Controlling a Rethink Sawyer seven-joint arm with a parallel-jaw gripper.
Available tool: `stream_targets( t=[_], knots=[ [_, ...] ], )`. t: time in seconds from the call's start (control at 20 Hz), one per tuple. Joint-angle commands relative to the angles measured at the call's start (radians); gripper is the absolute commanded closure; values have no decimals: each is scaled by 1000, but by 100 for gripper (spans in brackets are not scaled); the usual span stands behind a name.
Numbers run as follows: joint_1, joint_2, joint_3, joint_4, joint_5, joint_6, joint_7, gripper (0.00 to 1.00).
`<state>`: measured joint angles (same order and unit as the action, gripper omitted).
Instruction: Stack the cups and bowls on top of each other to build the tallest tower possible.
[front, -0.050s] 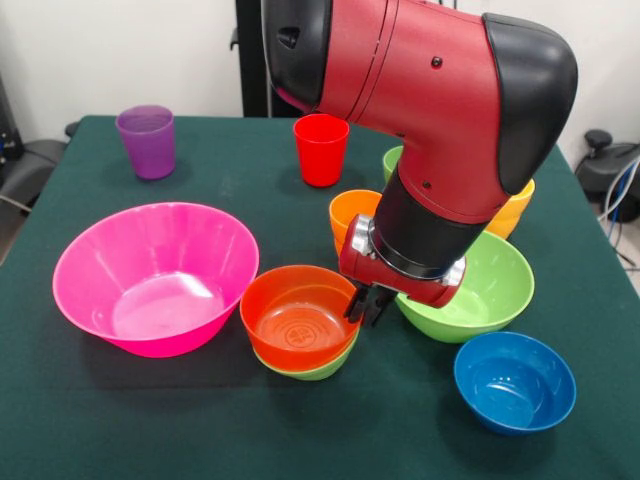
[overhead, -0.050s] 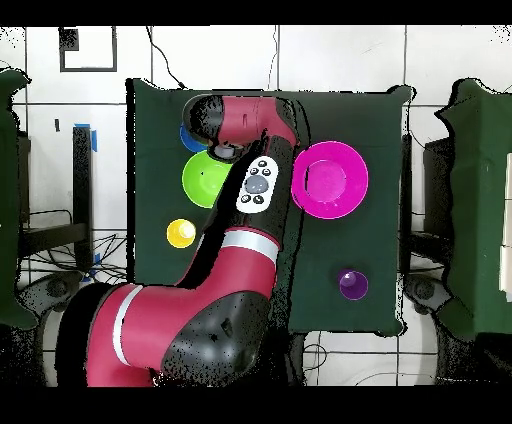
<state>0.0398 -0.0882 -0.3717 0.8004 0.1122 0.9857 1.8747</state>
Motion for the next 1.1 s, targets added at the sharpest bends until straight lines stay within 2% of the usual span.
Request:
stream_targets(
  t=[0.05,1.1],
  knots=[
    [0,-5,71,16,-45,-4,26,100],
    [-4,-58,82,62,-36,36,-4,100]
  ],
)
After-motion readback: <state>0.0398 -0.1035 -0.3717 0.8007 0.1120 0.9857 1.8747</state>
